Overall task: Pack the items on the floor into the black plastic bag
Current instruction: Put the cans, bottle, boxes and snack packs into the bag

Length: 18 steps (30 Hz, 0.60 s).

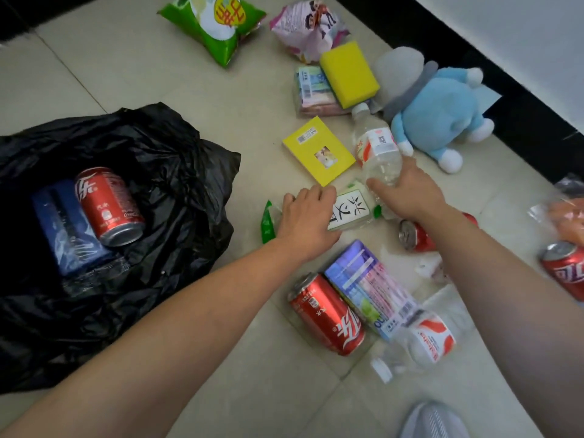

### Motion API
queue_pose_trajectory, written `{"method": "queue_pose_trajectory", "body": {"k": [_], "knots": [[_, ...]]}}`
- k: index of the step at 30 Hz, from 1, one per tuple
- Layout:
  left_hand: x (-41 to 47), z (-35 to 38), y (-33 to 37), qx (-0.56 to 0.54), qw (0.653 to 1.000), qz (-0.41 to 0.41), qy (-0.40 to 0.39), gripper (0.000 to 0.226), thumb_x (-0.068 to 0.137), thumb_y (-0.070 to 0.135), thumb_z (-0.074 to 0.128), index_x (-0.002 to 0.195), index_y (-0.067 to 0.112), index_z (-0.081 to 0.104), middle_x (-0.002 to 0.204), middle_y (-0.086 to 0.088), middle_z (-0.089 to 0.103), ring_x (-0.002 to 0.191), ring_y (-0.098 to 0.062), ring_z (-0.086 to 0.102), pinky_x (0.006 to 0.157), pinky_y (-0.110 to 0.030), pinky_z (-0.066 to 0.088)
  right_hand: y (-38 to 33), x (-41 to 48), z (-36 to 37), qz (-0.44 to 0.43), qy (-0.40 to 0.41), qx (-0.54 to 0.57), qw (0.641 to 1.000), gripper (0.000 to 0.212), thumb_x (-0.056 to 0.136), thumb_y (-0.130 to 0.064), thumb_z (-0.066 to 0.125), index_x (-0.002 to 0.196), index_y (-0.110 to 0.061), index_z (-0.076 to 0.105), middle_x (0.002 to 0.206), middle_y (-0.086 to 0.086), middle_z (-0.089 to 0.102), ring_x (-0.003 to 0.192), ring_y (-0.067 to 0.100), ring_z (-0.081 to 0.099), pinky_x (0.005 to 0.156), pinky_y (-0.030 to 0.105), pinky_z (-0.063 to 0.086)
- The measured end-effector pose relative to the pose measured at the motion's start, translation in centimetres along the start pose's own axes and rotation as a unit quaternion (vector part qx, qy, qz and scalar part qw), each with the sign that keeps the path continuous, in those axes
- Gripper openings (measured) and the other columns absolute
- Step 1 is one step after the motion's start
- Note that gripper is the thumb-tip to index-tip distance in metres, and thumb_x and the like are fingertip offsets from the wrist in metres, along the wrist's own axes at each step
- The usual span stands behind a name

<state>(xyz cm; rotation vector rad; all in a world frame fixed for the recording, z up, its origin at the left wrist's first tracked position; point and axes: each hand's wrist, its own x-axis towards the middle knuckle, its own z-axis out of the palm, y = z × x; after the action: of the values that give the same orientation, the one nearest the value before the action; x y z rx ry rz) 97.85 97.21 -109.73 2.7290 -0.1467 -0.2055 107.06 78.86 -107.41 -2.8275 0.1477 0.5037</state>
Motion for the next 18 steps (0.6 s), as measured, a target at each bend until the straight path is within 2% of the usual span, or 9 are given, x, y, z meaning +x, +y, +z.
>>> {"method": "queue_pose_trajectory", "body": {"k": [4, 7, 10, 13, 16, 18], "knots": [[-0.6, -1.1, -0.6, -0.070, 0.997, -0.007, 0.025, 0.062, 0.076, 0.046, 0.072, 0.125, 0.020, 0.045, 0.118, -0.002, 0.054, 0.110, -0.026, 0.051, 0.090, -0.039, 0.032, 0.2, -0.7, -1.0, 0.042, 0.014, 0.072, 0.996, 0.084, 0.075, -0.071, 0.057, 0.128, -0.007, 0.052, 0.126, 0.019, 0.061, 0.115, 0.037, 0.058, 0.088, 0.041, 0.044], [-2.0, -4.1, -0.6, -0.167, 0.980, -0.036, 0.104, 0.070, 0.075, 0.048, 0.074, 0.132, 0.020, 0.045, 0.122, 0.000, 0.055, 0.114, -0.022, 0.051, 0.093, -0.039, 0.035, -0.9, -2.0, -2.4, 0.026, 0.060, 0.155, 0.986, 0.078, 0.066, -0.072, 0.054, 0.116, -0.014, 0.064, 0.115, 0.015, 0.067, 0.106, 0.035, 0.062, 0.084, 0.038, 0.046], [-4.1, -8.5, -0.5, -0.302, 0.930, -0.097, 0.184, 0.073, 0.073, 0.047, 0.078, 0.134, 0.022, 0.045, 0.119, 0.001, 0.056, 0.110, -0.015, 0.054, 0.095, -0.035, 0.045, -3.9, -2.9, -4.0, -0.021, 0.096, 0.219, 0.971, 0.071, 0.070, -0.069, 0.060, 0.113, -0.013, 0.064, 0.108, 0.009, 0.065, 0.101, 0.029, 0.060, 0.078, 0.032, 0.040], [-6.5, -12.8, -2.0, -0.375, 0.871, -0.144, 0.283, 0.074, 0.073, 0.049, 0.078, 0.134, 0.024, 0.045, 0.109, 0.007, 0.057, 0.102, -0.009, 0.057, 0.091, -0.033, 0.051, -9.4, -3.9, -5.4, -0.077, 0.114, 0.317, 0.938, 0.064, 0.076, -0.065, 0.064, 0.115, -0.014, 0.066, 0.105, 0.002, 0.066, 0.097, 0.019, 0.060, 0.077, 0.028, 0.041], [-9.4, -16.5, -4.8, -0.393, 0.816, -0.197, 0.374, 0.068, 0.079, 0.042, 0.077, 0.135, 0.021, 0.045, 0.105, 0.011, 0.057, 0.095, -0.002, 0.058, 0.083, -0.020, 0.052, -15.8, -6.0, -6.5, -0.153, 0.062, 0.432, 0.887, 0.060, 0.073, -0.062, 0.066, 0.113, -0.017, 0.069, 0.106, -0.003, 0.072, 0.098, 0.013, 0.068, 0.086, 0.033, 0.054], [-11.6, -18.0, -7.2, -0.390, 0.789, -0.233, 0.415, 0.062, 0.082, 0.043, 0.074, 0.133, 0.022, 0.045, 0.106, 0.008, 0.058, 0.093, -0.002, 0.060, 0.079, -0.017, 0.052, -19.5, -7.9, -6.0, -0.186, 0.000, 0.479, 0.858, 0.055, 0.070, -0.058, 0.070, 0.107, -0.017, 0.070, 0.100, -0.003, 0.074, 0.092, 0.012, 0.071, 0.080, 0.034, 0.056]]}}
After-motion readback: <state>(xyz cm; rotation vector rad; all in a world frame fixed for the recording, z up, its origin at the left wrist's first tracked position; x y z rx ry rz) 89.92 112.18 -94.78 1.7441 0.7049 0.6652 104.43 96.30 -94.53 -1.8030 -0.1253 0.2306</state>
